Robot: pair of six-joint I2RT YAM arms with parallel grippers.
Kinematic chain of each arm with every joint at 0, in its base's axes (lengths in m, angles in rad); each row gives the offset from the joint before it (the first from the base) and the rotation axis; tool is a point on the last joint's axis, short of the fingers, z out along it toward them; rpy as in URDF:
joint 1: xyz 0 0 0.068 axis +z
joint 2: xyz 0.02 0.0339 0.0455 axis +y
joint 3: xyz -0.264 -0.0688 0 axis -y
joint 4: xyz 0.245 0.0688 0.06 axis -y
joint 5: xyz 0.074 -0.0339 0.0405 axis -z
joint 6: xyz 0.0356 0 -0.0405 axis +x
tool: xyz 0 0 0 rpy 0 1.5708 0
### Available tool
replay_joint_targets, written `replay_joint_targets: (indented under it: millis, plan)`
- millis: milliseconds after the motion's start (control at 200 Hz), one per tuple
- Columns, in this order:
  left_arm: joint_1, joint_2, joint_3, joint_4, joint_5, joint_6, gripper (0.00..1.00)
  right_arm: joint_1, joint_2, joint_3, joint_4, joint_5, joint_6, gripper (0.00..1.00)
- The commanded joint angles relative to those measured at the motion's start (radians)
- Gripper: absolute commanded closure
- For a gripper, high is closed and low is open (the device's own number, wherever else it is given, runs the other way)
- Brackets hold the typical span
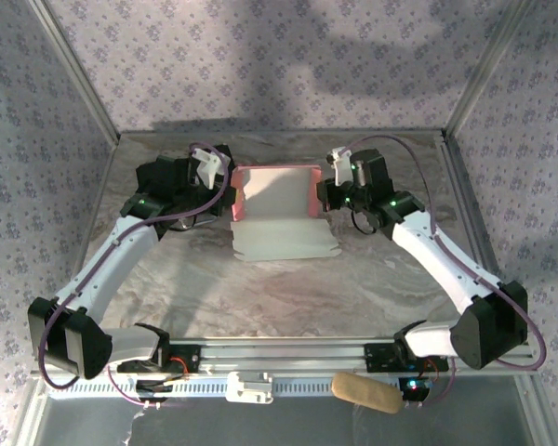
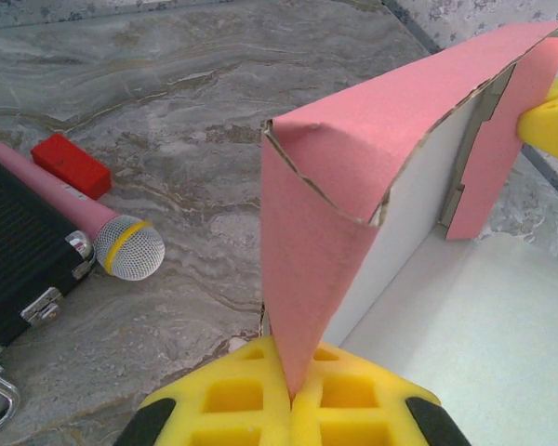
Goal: Fold the paper box
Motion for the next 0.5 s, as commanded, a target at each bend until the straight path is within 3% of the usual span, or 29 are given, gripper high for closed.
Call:
replay_joint_targets:
  millis: [0,195,495]
  plan:
    - [-0.011,-0.026,0.017,0.037,0.052,0.006,1.0,0.049,0.007,0.02,0.029,0.023,-0.011,1.0]
    - [-0.041,0.008,-0.014,0.054,-0.022,0.0,1.0,0.076,0.023,-0.004,0.039,0.115,-0.004,1.0]
    - [-0.173,0.117,-0.207,0.274,-0.328,-0.104,1.0,0.106,0.061,-0.145,0.119,0.237,0.072,1.0]
